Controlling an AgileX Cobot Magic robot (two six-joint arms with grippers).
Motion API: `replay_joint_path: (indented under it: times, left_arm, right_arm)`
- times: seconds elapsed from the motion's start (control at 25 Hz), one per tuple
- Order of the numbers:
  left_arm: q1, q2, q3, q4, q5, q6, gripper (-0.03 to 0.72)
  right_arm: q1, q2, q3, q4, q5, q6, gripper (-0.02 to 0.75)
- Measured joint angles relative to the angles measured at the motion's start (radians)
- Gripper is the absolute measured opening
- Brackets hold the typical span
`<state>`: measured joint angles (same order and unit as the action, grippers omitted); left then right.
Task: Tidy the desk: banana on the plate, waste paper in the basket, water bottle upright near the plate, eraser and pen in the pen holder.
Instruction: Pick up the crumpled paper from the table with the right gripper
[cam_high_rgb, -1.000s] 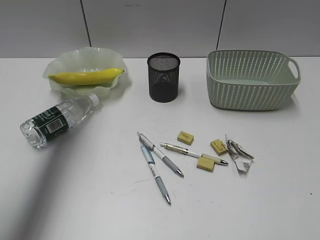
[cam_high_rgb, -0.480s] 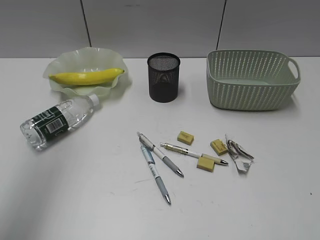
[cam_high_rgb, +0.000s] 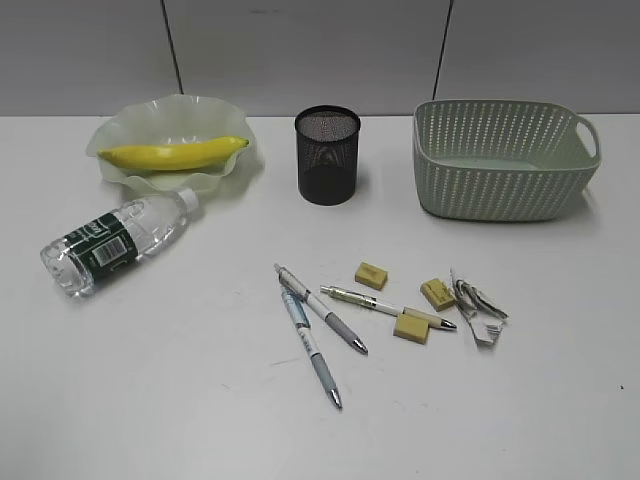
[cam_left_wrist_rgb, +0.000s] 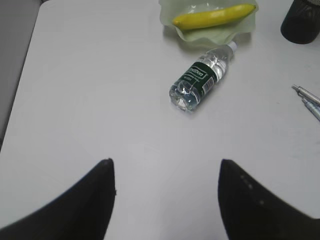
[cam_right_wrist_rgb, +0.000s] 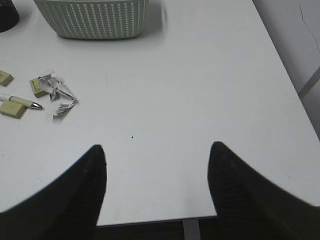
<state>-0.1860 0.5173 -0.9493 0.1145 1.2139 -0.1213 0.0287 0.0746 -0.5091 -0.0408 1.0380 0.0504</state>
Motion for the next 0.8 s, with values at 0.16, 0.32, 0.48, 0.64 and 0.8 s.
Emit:
replay_joint_path:
  times: [0.16,0.32,0.48,0.64,0.8]
  left_arm:
    - [0.0,-0.214,0.173,0.0,-0.04,0.0,0.486]
    - [0.0,-0.393,0.331,-0.001,-0.062,0.0,0.486]
    - [0.0,-0.511,0.375,-0.02,-0.066,0.025,0.486]
    - [0.0,-0.524,0.377,-0.023,-0.092,0.031,0.486]
    - [0.0,-0.524,0.41,-0.029,-0.144,0.041,0.486]
  right_arm:
    - [0.0,0.026,0.0,0.001,0.0,0.0,0.507]
    - [0.0,0.048,0.0,0.063,-0.001,-0.077,0.492]
    - [0.0,0.11,-0.025,0.206,-0.029,-0.239,0.462]
    - [0.014,0.228,-0.084,0.274,-0.091,-0.369,0.456]
    - [0.077,0.364,-0.173,0.262,-0.105,-0.415,0.456]
